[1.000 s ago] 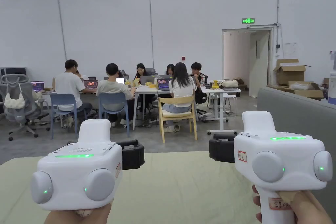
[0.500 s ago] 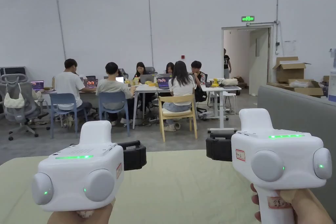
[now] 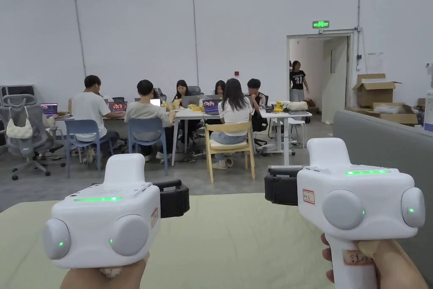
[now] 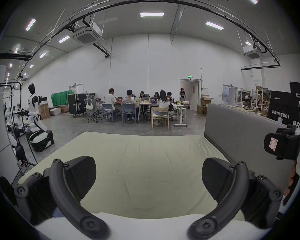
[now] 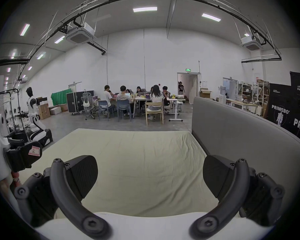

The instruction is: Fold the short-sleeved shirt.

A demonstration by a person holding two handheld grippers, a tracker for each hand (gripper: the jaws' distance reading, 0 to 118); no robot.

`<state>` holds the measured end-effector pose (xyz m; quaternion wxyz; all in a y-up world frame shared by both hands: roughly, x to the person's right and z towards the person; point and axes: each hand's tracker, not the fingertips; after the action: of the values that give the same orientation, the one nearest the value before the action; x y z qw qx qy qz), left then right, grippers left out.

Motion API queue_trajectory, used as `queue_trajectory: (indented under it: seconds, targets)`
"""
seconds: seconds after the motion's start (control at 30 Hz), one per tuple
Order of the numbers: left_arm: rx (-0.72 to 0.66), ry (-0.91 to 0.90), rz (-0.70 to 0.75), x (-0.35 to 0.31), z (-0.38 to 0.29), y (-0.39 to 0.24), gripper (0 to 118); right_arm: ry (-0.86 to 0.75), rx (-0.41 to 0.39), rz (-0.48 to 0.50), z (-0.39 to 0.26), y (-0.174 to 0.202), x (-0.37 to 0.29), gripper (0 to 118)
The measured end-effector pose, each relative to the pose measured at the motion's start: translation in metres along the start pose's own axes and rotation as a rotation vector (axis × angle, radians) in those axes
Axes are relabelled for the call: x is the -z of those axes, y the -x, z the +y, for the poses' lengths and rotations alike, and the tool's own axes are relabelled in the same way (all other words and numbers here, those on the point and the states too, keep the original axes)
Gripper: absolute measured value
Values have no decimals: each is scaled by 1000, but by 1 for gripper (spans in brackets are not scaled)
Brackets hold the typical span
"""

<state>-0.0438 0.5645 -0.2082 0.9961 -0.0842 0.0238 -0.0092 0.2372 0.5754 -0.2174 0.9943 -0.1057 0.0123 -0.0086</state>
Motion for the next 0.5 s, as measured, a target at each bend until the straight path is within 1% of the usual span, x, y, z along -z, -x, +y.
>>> queue_trajectory:
  seconds: [0.1, 0.3, 0.5]
  targets:
    - [0, 1, -1, 1, 0, 0, 118, -3, 0, 2, 0, 1, -1, 118]
    - [-4, 6, -4, 2, 1, 1, 118, 4, 32, 15, 3, -3, -1, 118]
    - [-2, 5, 5, 2, 2, 2, 118, 2, 28, 5, 3, -4, 0, 118]
